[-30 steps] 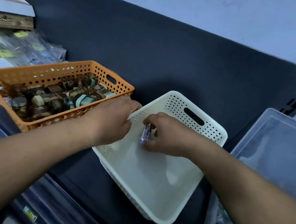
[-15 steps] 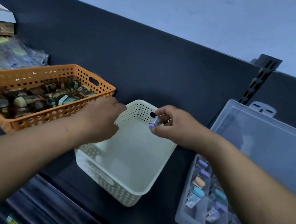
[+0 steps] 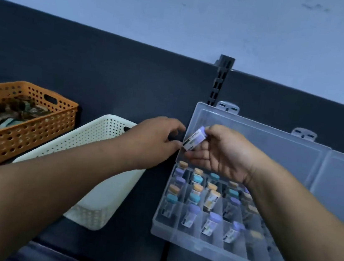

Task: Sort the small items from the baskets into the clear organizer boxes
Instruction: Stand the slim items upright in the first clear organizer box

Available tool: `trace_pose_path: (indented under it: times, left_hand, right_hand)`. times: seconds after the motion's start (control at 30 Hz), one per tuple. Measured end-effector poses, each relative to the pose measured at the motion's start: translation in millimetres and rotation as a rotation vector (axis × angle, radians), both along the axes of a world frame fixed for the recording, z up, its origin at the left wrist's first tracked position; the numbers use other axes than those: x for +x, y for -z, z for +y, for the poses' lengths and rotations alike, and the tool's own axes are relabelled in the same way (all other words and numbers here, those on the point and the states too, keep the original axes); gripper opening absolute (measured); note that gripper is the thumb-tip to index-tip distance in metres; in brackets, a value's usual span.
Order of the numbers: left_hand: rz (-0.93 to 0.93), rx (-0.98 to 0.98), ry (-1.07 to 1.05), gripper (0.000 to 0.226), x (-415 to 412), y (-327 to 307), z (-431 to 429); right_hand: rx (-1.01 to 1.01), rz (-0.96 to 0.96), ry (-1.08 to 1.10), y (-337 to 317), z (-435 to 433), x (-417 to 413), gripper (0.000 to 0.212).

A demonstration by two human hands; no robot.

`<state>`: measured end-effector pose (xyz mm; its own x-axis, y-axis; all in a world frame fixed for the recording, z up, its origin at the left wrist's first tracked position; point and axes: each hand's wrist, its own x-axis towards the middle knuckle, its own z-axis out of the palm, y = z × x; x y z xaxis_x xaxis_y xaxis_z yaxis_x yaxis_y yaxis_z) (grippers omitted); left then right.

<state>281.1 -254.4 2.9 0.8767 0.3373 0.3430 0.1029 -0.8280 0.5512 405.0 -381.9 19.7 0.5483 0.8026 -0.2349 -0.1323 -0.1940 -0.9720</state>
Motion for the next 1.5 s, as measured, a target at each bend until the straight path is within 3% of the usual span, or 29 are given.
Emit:
trace_pose_path:
  times: [0.43,0.63,1.0,1.5]
  left_hand:
    - [0.146,-0.044,0.122,0.029,51.1,10.4,-68.7]
    - [0.255,0.077,0.142,0.018,51.8,19.8,-80.9]
    - [0.259,0.009,0.047,0.014,39.6,29.1,-68.8]
    - [0.228,-0.018,-0.014,0.013,25.5,27.4,-60.8]
  right_hand:
    - [-0.239,-0.735,0.125,13.3,-115.0,28.5,0.017]
    - [-0.331,-0.840,0.018,28.4,-126.3,26.4,0.013]
    - [-0.454,-1.005,-0.199,48.4,-98.0,14.6,0.014]
    - [-0.556,-1.013,-0.277,52.6,-88.6,16.8,0.010]
